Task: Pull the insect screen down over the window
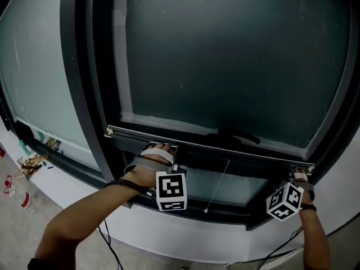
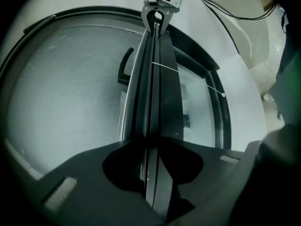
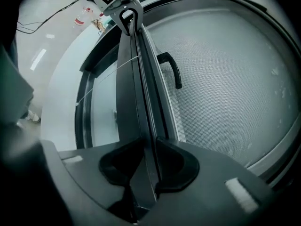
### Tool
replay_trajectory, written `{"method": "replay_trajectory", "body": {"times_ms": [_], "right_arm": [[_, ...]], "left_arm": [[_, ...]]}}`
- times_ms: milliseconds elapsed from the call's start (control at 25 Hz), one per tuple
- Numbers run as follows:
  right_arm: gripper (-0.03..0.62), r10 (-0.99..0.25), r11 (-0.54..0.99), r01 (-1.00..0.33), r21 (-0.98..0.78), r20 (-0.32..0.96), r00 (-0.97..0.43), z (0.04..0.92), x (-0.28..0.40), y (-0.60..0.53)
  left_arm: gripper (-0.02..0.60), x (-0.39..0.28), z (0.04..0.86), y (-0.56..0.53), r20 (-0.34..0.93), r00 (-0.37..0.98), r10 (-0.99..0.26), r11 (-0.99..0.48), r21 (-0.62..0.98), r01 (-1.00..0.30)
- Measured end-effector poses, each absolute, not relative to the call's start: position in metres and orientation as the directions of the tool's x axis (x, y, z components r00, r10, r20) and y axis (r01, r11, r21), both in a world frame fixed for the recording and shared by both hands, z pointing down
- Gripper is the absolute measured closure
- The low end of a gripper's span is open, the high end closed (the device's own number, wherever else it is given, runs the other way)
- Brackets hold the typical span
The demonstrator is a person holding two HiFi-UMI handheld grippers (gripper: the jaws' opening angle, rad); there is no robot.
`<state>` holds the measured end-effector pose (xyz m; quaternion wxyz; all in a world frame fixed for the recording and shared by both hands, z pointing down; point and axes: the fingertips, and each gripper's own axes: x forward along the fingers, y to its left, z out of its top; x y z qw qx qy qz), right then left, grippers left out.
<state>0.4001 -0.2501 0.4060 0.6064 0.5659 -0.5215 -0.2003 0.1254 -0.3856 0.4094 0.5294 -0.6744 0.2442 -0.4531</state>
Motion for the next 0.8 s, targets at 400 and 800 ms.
{"method": "replay_trajectory", "body": {"times_ms": [400,800], "right_arm": [[0.511,-0.825,0.245,-0.325,0.913,0.373,0.424,0.413,0.400,-0.258],[0.507,-0.819,0.223,-0.305,0.926,0.347,0.456,0.417,0.402,-0.264]], "left_arm": [[0.445,0.124,0.421,-0.391,0.368,0.448,-0.815,-0.326,-0.930,0.170],[0.412,0.127,0.425,-0.398,0.348,0.447,-0.824,-0.298,-0.937,0.181]]}}
